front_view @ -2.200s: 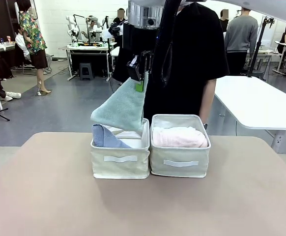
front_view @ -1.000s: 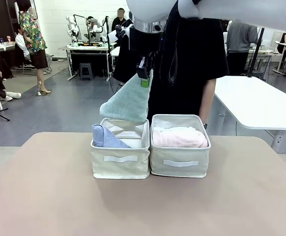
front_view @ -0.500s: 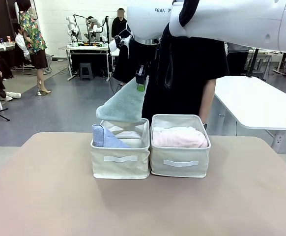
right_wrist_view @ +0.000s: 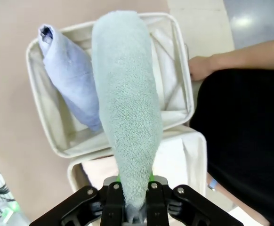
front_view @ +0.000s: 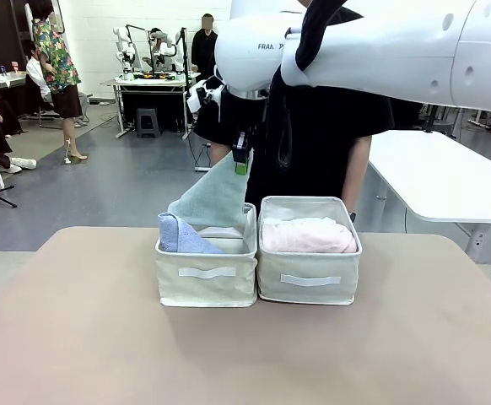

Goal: Sort the towels based on their folding style.
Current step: Pick up another triangle-folded towel from the table and place it in the left Fabric basket.

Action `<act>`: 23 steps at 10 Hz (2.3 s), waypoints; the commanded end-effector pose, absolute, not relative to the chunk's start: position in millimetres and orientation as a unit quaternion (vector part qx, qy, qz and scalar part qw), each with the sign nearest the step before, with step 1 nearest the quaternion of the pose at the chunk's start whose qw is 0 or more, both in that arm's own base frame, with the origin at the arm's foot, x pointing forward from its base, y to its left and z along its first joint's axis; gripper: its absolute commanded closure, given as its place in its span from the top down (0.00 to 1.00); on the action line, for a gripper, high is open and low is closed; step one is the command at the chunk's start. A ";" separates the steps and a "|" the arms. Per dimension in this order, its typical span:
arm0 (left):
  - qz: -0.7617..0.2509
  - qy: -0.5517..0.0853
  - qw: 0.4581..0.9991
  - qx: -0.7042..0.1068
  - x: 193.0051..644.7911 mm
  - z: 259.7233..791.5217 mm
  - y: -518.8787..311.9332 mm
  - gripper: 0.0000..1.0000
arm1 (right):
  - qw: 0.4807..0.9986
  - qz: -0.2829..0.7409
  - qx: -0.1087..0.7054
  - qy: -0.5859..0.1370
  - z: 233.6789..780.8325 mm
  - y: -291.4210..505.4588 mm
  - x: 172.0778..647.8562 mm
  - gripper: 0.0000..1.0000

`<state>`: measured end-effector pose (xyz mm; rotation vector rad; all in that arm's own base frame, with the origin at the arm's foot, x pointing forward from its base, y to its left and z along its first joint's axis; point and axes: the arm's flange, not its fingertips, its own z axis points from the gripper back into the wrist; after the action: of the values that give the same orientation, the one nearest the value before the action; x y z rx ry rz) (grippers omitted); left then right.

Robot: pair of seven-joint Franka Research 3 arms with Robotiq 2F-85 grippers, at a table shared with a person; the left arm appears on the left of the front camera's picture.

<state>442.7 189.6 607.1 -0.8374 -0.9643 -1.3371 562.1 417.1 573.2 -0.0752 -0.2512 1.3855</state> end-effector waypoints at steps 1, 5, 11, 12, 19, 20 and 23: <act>-0.582 -0.424 0.593 -0.360 440.4 607.1 189.5 1.00 | 0.754 0.648 -0.038 -0.104 562.7 419.7 570.8 0.14; -0.582 -0.424 0.593 -0.360 440.4 607.1 189.5 1.00 | 0.759 0.648 -0.032 -0.055 522.6 411.6 573.5 0.14; -0.582 -0.424 0.593 -0.360 440.4 607.1 189.5 1.00 | 0.756 0.655 -0.018 0.000 476.8 427.0 577.1 0.14; -0.582 -0.424 0.593 -0.360 440.4 607.1 189.5 1.00 | 0.754 0.656 -0.016 0.001 474.5 430.6 577.5 0.14; -0.582 -0.424 0.593 -0.360 440.4 607.1 189.5 1.00 | 0.750 0.661 0.000 0.004 459.1 454.4 579.2 0.14; -0.582 -0.424 0.593 -0.360 440.4 607.1 189.5 1.00 | 0.752 0.659 0.005 0.001 458.9 455.1 579.6 0.14; -0.582 -0.424 0.593 -0.360 440.4 607.1 189.5 1.00 | 0.752 0.659 0.012 0.000 457.5 457.1 580.7 0.14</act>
<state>442.7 189.6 607.0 -0.8374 -0.9644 -1.3371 573.4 445.7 453.8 -0.0032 -0.0072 1.4348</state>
